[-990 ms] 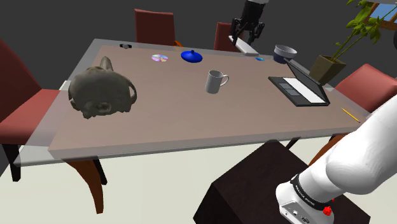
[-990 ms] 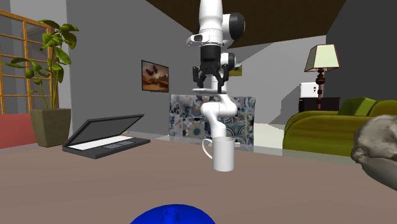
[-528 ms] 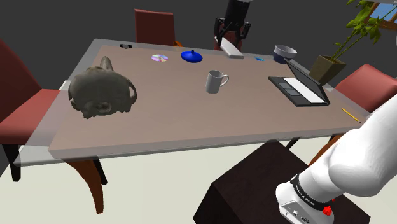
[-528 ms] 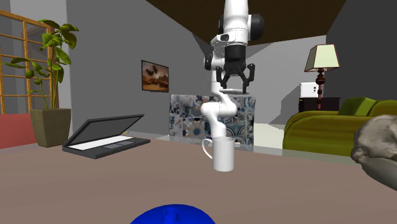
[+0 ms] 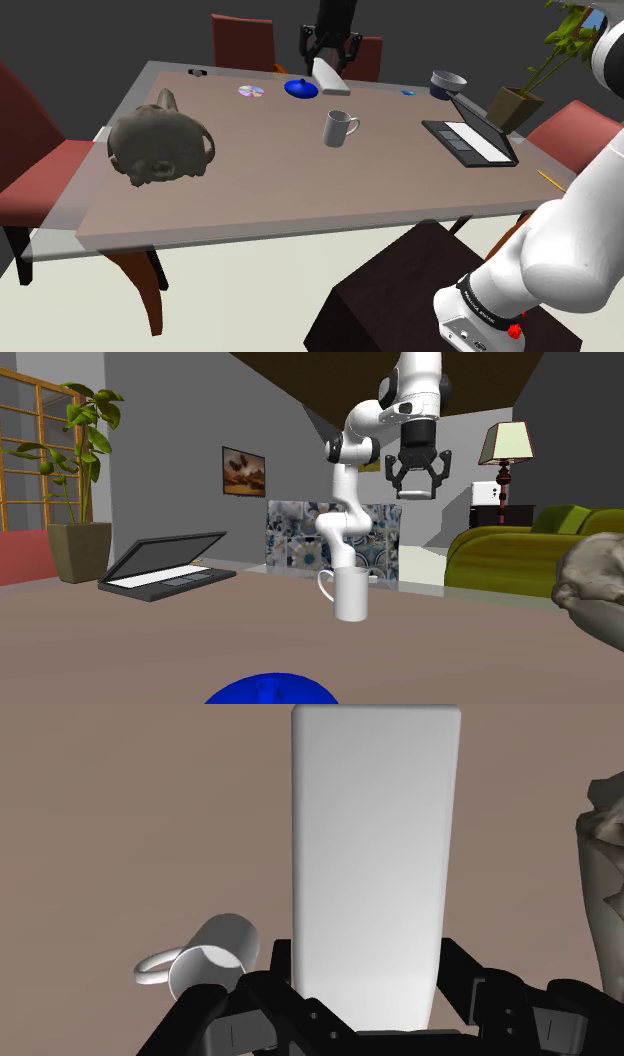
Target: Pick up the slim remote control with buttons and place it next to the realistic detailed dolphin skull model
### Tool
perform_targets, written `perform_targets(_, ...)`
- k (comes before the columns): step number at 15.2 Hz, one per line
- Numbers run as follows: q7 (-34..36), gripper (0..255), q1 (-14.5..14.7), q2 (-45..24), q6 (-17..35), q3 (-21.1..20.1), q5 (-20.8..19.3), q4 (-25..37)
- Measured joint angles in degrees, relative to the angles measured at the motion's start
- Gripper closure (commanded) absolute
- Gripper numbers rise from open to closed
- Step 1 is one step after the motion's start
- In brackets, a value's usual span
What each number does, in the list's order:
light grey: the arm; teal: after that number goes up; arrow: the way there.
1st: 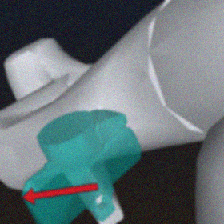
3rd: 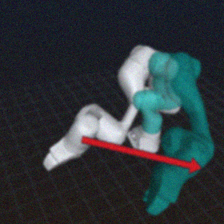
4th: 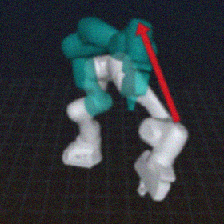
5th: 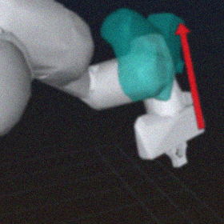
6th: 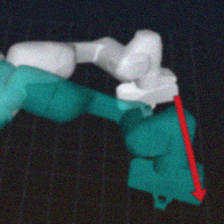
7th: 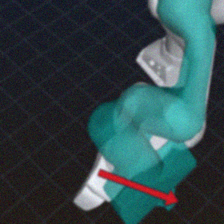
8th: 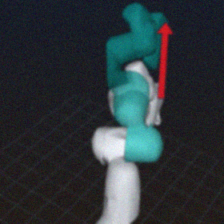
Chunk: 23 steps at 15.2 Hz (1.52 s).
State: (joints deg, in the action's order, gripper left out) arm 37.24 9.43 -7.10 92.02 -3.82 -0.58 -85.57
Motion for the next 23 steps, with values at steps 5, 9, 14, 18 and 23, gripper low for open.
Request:
perform_targets(5,6.36,255,3.91,-5.57,-2.42,-2.59,-0.83,7.91)
perform_targets(9,11.26,255,7.41,-10.53,-4.74,-4.31,-1.84,15.08)
perform_targets(14,14.27,255,9.75,-14.19,-4.47,-5.17,-2.59,18.39)
perform_targets(18,14.29,255,9.51,-13.2,-0.84,-5.15,-2.44,13.79)
perform_targets(23,14.4,255,9.39,-12.67,3.2,-5.14,-2.39,9.21)
